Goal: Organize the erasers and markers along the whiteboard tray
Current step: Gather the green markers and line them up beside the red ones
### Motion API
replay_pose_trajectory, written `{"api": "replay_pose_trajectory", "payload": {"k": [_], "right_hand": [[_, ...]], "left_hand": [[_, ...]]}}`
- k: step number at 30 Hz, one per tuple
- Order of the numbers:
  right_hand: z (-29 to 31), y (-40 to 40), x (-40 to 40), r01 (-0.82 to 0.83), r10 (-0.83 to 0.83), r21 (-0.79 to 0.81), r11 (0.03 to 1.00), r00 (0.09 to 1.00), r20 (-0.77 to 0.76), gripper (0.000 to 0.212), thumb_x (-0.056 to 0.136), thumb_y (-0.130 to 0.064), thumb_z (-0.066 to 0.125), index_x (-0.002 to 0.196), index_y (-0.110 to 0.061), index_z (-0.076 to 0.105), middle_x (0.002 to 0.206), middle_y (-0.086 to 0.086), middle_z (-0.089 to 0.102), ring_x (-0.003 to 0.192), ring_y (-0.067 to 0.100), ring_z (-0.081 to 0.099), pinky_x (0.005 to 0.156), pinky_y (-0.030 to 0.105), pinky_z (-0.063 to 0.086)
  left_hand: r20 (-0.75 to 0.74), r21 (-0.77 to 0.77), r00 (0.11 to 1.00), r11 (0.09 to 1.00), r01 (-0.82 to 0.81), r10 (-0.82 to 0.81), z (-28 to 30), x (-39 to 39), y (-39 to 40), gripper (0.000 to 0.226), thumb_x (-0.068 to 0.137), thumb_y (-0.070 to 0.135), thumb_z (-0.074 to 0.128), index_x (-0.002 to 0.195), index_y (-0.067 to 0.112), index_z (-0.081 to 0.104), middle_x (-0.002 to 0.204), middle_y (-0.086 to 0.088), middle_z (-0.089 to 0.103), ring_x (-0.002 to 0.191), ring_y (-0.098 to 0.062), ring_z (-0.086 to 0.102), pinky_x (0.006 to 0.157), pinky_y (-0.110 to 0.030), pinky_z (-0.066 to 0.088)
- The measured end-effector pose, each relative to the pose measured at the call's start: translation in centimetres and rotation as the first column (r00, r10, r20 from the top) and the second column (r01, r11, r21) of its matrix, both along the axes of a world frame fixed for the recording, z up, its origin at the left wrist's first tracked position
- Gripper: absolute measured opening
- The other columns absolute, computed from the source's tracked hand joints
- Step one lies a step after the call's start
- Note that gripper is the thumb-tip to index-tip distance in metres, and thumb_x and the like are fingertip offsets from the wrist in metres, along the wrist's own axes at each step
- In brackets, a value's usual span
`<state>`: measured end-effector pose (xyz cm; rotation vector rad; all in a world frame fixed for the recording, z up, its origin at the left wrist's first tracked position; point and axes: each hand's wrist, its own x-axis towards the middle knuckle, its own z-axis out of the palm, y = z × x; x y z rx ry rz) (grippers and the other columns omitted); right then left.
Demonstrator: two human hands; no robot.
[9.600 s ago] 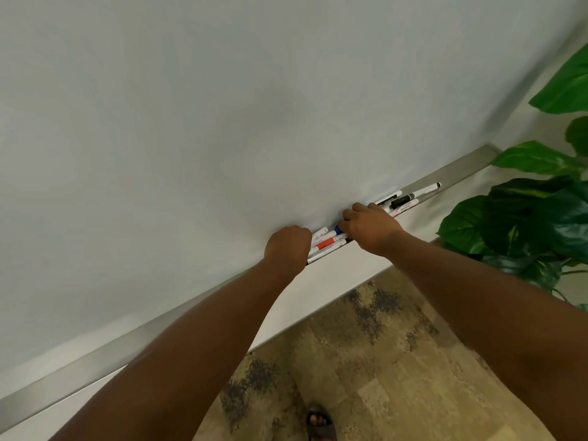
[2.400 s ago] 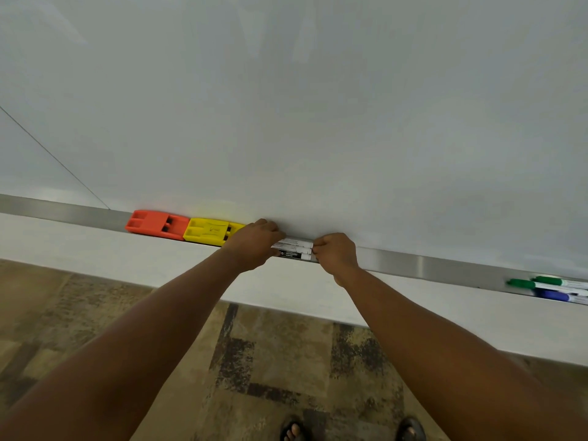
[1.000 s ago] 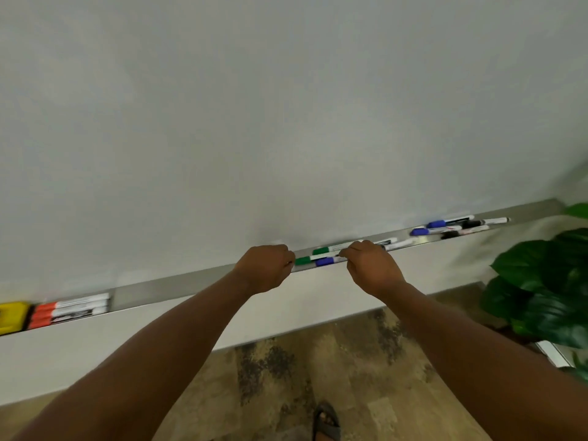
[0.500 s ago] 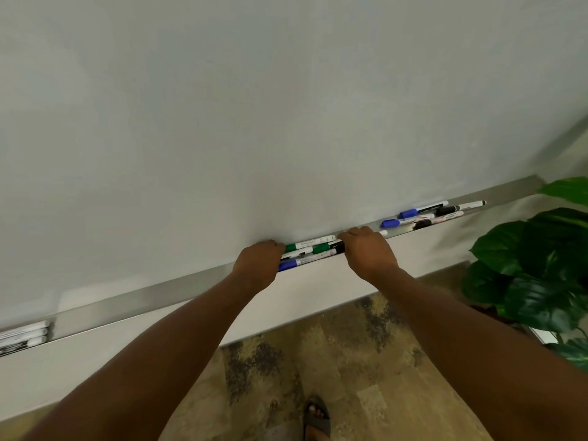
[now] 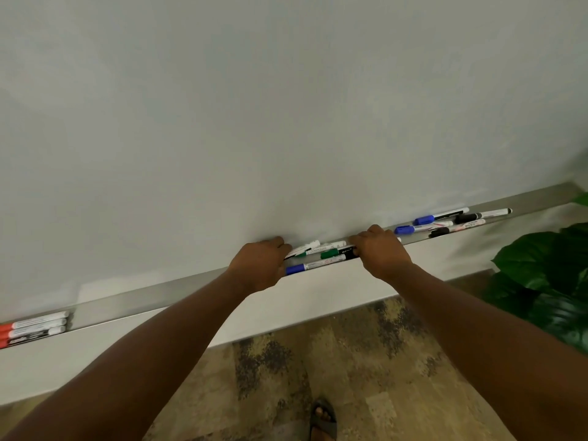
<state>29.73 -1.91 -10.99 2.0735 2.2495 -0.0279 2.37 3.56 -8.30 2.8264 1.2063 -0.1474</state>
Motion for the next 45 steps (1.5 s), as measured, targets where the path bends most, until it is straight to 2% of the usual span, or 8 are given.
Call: {"api": "replay_pose_trajectory", "payload": {"k": [5,11,21,26,30,36,40,45], "right_hand": [[0.0,0.0,0.4,-0.022,0.021,-0.016,1.0,1.0,-0.022,0.036,0.092,-0.017,0.053,0.128,-0.025,0.055,0.117,0.0,0.061,0.11,0.024,0.048,0.085,0.038,0.043],[0.2,0.3,0.5,-0.059,0.058,-0.027,0.998,0.998,-0.024,0.039,0.09,-0.015,0.054,0.128,-0.026,0.055,0.116,0.002,0.052,0.109,0.023,0.044,0.084,0.038,0.041],[0.4,1.1,1.7,-0.12,0.114,-0.094,0.988,0.991,-0.067,0.036,0.093,-0.019,0.052,0.128,-0.027,0.05,0.123,-0.002,0.054,0.114,0.023,0.042,0.088,0.04,0.038],[0.6,1.6,2.1,-0.164,0.159,-0.141,0.976,0.986,-0.045,0.035,0.095,-0.024,0.05,0.13,-0.026,0.051,0.125,0.003,0.049,0.116,0.024,0.039,0.089,0.041,0.04],[0.8,1.5,2.2,-0.182,0.176,-0.134,0.974,0.983,-0.052,0.032,0.094,-0.021,0.05,0.125,-0.022,0.049,0.124,0.002,0.052,0.114,0.023,0.042,0.087,0.04,0.04],[1.0,1.4,2.2,-0.209,0.207,-0.134,0.969,0.978,-0.033,0.037,0.095,-0.025,0.048,0.132,-0.026,0.043,0.128,-0.001,0.053,0.117,0.022,0.042,0.091,0.042,0.04],[0.9,1.3,1.3,-0.207,0.208,-0.089,0.974,0.978,0.01,0.029,0.097,-0.029,0.044,0.124,-0.024,0.054,0.121,0.0,0.056,0.112,0.022,0.046,0.087,0.04,0.042],[1.3,1.9,-0.7,-0.191,0.205,-0.139,0.972,0.974,0.096,0.027,0.09,-0.019,0.052,0.115,-0.025,0.06,0.112,-0.001,0.06,0.11,0.021,0.047,0.086,0.035,0.039]], "left_hand": [[-0.019,-0.026,1.0,1.0,0.002,-0.002,0.5,2.6,-0.2,0.029,0.092,0.027,0.049,0.12,0.019,0.05,0.111,-0.004,0.059,0.093,-0.023,0.059,0.071,-0.037,0.05],[-0.115,0.018,0.993,0.999,-0.032,0.034,0.9,5.7,-0.4,0.036,0.086,0.019,0.057,0.12,0.015,0.045,0.104,-0.008,0.064,0.09,-0.029,0.062,0.063,-0.034,0.04],[-0.172,0.033,0.982,0.997,-0.072,0.076,0.2,7.5,-0.4,0.043,0.083,0.011,0.062,0.123,0.016,0.046,0.103,-0.007,0.066,0.092,-0.029,0.064,0.069,-0.035,0.048],[-0.188,0.07,0.981,0.997,-0.022,0.035,0.0,7.1,-0.2,0.041,0.083,0.011,0.064,0.121,0.016,0.048,0.105,-0.006,0.066,0.092,-0.028,0.064,0.068,-0.034,0.045],[-0.185,0.088,0.983,0.996,0.007,0.009,0.1,5.7,0.0,0.04,0.085,0.017,0.063,0.122,0.015,0.048,0.107,-0.006,0.065,0.091,-0.027,0.065,0.073,-0.036,0.051],[-0.171,0.099,0.985,0.995,0.004,0.013,0.4,4.2,-0.3,0.038,0.087,0.019,0.06,0.122,0.017,0.047,0.108,-0.005,0.064,0.088,-0.027,0.064,0.067,-0.035,0.048],[-0.155,0.117,0.987,0.993,-0.025,0.043,0.7,3.1,-0.7,0.035,0.088,0.017,0.056,0.122,0.016,0.046,0.108,-0.006,0.064,0.087,-0.027,0.064,0.062,-0.033,0.04],[-0.134,0.12,0.989,0.992,-0.04,0.057,0.9,1.6,-0.9,0.032,0.09,0.021,0.055,0.121,0.017,0.047,0.108,-0.006,0.065,0.086,-0.027,0.064,0.06,-0.032,0.039]]}}
